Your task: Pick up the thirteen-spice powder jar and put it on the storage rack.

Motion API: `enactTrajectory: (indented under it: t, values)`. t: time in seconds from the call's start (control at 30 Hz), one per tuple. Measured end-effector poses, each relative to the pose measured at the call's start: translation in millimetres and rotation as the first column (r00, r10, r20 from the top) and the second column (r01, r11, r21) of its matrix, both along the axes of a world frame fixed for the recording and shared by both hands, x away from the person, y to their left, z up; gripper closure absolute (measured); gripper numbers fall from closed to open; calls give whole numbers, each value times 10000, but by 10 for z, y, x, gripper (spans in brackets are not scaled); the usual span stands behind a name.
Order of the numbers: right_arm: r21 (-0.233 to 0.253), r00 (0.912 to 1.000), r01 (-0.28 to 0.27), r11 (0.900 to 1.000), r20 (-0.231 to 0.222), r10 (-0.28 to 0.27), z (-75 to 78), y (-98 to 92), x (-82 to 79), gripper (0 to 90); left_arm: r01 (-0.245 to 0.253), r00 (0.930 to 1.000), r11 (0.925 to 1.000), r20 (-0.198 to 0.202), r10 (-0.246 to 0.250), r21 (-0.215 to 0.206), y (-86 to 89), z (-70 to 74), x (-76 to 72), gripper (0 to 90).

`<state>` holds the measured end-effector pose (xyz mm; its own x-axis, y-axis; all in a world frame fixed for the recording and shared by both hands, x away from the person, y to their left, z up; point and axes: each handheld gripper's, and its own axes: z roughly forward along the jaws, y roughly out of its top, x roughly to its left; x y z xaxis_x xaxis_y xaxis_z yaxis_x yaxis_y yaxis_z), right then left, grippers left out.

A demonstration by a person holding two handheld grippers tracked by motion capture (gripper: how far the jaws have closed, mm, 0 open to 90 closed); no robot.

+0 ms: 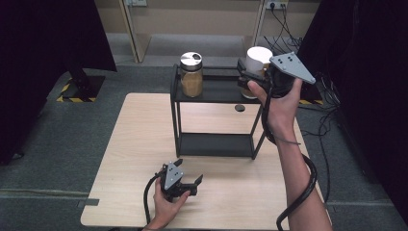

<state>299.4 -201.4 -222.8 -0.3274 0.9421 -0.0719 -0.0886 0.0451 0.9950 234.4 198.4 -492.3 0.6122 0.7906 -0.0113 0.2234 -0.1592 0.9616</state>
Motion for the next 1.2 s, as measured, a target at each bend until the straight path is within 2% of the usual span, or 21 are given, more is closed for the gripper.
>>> enactTrajectory:
  t: [0.23, 0.8, 1.2]
  values:
    - [98, 10000, -4, 10000, 65, 3, -19, -32, -22, 6, -1, 10000, 10000, -7, 1, -17, 1, -1, 1, 38]
    - [173, 9985, -370, 9992, 414, 363, -182, -159, -223, 6, -9, 10000, 10000, -11, 9, -16, 2, 0, 0, 38]
    - [269, 9975, -476, 9985, 534, 462, -427, -234, -378, 5, -20, 10000, 10000, -19, 20, -35, 0, -1, -1, 38]
